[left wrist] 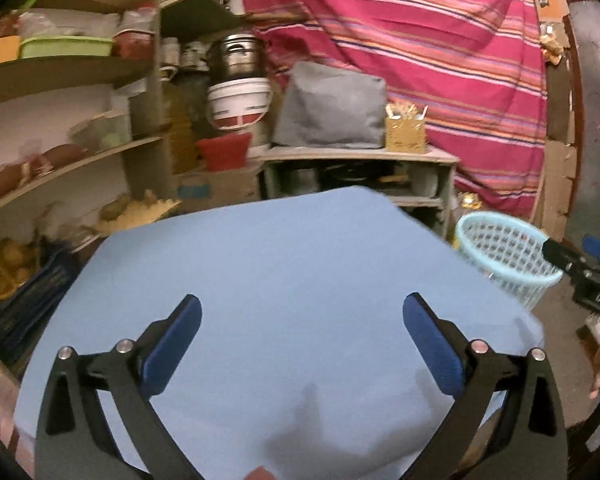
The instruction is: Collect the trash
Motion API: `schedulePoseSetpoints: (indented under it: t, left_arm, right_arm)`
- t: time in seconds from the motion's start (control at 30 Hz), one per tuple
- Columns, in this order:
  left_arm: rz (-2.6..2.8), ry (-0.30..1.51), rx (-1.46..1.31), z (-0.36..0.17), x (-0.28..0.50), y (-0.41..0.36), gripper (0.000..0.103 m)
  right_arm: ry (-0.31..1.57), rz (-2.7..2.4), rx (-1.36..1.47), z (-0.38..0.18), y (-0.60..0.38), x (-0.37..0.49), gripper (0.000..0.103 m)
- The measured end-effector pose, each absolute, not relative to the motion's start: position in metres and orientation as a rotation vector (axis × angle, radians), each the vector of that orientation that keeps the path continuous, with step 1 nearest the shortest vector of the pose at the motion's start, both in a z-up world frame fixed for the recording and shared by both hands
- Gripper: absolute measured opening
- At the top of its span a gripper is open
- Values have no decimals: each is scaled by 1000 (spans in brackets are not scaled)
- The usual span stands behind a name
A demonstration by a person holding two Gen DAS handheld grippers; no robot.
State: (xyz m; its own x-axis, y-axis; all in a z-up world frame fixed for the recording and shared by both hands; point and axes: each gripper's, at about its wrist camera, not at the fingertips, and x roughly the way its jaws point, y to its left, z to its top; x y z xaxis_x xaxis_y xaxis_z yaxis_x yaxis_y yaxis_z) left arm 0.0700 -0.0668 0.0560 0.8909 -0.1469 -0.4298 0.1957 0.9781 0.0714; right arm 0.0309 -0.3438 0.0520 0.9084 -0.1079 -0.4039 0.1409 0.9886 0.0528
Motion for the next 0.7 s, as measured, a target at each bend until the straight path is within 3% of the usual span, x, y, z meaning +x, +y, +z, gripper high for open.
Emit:
schedulePoseSetpoints:
  t: [0.4,0.7]
  left_arm:
    - [-88,415,90,9,18,-23,99]
    - [-56,401,27,3,18,-10,98]
  right_arm:
    - [410,-124,53,12,-284,2,99]
    - [355,-75,-5,8,-248,-9,99]
